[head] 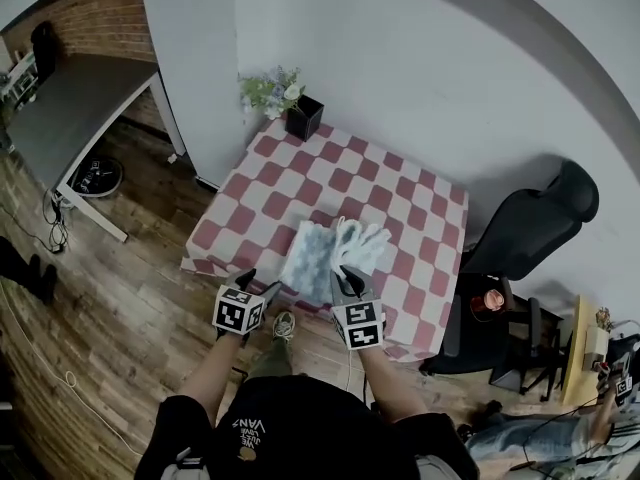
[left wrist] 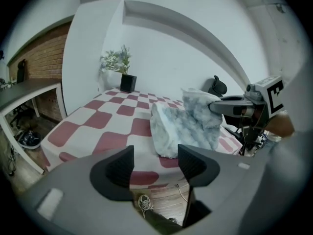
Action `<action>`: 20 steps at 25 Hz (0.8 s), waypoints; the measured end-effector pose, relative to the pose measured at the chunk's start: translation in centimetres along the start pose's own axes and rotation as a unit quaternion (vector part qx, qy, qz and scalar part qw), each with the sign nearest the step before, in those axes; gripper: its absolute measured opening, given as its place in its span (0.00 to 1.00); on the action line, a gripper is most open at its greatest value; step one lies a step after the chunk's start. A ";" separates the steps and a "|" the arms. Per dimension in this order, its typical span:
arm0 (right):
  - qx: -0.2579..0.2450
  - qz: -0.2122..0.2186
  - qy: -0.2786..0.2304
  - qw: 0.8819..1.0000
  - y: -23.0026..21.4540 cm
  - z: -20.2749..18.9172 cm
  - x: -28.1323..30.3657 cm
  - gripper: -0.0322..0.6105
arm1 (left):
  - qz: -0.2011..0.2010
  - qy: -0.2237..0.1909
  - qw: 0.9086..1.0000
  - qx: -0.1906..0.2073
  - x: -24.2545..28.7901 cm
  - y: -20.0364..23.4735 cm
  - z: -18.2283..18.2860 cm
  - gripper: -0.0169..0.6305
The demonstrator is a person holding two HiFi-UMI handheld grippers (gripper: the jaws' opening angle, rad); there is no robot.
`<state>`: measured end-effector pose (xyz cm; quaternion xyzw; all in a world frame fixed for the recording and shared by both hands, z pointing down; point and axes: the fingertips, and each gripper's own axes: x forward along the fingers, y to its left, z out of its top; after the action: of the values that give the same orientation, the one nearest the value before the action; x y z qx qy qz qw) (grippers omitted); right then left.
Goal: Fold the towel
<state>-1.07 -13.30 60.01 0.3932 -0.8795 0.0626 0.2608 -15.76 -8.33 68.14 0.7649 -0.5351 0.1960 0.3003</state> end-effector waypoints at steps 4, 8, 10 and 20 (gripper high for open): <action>-0.055 0.046 0.014 0.997 4.0 0.3 2.1 0.13 | 0.009 -0.009 1.000 0.006 -0.9 0.2 -0.2 0.44; -0.107 0.086 0.038 0.990 7.6 -0.4 3.8 0.12 | 0.014 -0.015 1.000 0.001 -1.7 0.5 -0.6 0.44; -0.128 0.097 0.052 0.986 8.7 -0.9 4.6 0.13 | 0.018 -0.018 1.000 -0.002 -2.1 0.9 -0.6 0.44; -0.165 0.147 0.087 0.971 11.5 -3.2 6.9 0.15 | 0.030 -0.035 0.999 -0.007 -3.4 2.1 0.1 0.44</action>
<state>-11.92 -8.94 67.29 0.2045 -0.8995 -0.0119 0.3858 -18.91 -6.56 66.50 0.7527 -0.5695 0.1739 0.2809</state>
